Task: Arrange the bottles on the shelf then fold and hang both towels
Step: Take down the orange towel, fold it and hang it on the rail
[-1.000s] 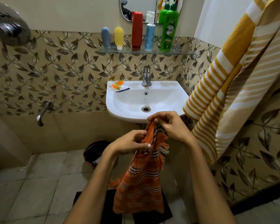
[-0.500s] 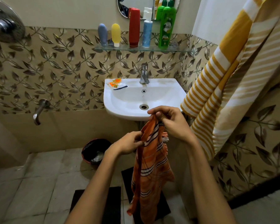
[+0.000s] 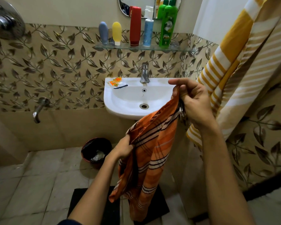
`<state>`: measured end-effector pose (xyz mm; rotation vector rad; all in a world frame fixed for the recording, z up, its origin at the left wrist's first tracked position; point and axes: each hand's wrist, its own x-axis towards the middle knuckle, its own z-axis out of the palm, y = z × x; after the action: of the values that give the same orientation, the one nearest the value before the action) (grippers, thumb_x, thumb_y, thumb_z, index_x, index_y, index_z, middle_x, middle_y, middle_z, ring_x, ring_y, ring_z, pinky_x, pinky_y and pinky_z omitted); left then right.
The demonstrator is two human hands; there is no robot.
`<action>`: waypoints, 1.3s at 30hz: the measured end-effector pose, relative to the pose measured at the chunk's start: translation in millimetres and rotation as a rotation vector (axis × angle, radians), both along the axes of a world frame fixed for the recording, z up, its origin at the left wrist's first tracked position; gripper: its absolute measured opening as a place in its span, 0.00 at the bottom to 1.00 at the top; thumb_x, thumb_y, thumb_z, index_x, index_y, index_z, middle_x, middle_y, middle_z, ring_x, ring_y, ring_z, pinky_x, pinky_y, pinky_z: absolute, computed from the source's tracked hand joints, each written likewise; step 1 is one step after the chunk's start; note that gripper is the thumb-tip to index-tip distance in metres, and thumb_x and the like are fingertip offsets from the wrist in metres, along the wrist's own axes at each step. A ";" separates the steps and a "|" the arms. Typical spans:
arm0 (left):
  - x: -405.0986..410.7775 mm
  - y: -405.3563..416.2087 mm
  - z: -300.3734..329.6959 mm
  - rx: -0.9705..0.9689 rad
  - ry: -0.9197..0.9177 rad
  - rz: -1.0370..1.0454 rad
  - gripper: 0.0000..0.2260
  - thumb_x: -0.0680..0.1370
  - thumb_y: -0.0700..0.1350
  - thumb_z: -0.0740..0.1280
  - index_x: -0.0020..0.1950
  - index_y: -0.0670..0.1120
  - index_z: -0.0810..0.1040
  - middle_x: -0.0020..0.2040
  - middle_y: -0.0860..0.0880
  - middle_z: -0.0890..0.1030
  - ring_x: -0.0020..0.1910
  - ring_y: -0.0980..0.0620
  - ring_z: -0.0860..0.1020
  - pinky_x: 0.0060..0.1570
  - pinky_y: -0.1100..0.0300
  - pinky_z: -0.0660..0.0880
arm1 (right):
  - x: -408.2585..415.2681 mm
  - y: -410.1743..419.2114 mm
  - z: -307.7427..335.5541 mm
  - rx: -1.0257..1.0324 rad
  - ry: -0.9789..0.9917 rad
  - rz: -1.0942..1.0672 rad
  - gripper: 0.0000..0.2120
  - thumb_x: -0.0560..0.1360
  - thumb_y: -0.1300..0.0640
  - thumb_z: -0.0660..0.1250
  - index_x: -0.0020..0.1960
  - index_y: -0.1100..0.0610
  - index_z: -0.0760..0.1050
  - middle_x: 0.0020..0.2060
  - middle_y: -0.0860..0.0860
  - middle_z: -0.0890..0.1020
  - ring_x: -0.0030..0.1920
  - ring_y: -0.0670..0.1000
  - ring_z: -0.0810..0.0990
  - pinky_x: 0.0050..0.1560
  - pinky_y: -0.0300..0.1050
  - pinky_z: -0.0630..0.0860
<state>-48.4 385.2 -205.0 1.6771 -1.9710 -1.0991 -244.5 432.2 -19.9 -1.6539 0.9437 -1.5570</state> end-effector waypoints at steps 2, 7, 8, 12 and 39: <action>1.5 -1.9 -1.1 0.004 -0.010 0.044 0.17 0.74 0.33 0.60 0.63 0.34 0.68 0.63 0.36 0.73 0.63 0.42 0.72 0.61 0.53 0.70 | -4.0 0.7 10.4 -0.042 -0.009 -0.013 0.14 0.80 0.61 0.56 0.50 0.50 0.79 0.31 0.43 0.78 0.32 0.44 0.74 0.33 0.36 0.77; 12.5 -7.7 -2.8 -0.008 -0.019 0.084 0.15 0.75 0.34 0.60 0.62 0.34 0.72 0.62 0.38 0.76 0.63 0.42 0.74 0.60 0.56 0.71 | -17.2 -2.9 30.7 -0.106 -0.067 -0.055 0.15 0.81 0.62 0.55 0.50 0.51 0.79 0.31 0.43 0.78 0.32 0.42 0.73 0.33 0.33 0.75; 14.6 -7.8 -1.5 -0.025 0.001 0.073 0.16 0.75 0.34 0.60 0.63 0.35 0.73 0.63 0.39 0.76 0.63 0.43 0.74 0.60 0.59 0.70 | -20.1 -4.3 33.5 -0.113 -0.071 -0.059 0.15 0.81 0.63 0.55 0.50 0.51 0.79 0.31 0.43 0.78 0.33 0.42 0.74 0.33 0.33 0.75; 20.9 -9.4 0.4 -0.050 0.037 0.056 0.19 0.73 0.34 0.63 0.65 0.41 0.73 0.64 0.42 0.76 0.63 0.46 0.73 0.59 0.63 0.69 | -27.8 -12.9 36.0 -0.113 -0.091 -0.058 0.16 0.80 0.61 0.55 0.50 0.50 0.80 0.29 0.43 0.75 0.31 0.42 0.72 0.31 0.33 0.73; 90.7 -9.8 -66.6 0.053 -0.036 0.748 0.28 0.73 0.34 0.62 0.70 0.34 0.56 0.65 0.31 0.70 0.63 0.34 0.71 0.62 0.45 0.70 | -99.9 -12.2 -0.2 0.105 -0.308 -0.350 0.19 0.81 0.62 0.47 0.45 0.48 0.74 0.23 0.42 0.69 0.23 0.40 0.66 0.24 0.33 0.65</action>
<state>42.2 375.4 -271.7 2.1895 -1.1382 -0.8268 -344.4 420.0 -20.2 -1.1746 1.1658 -1.8900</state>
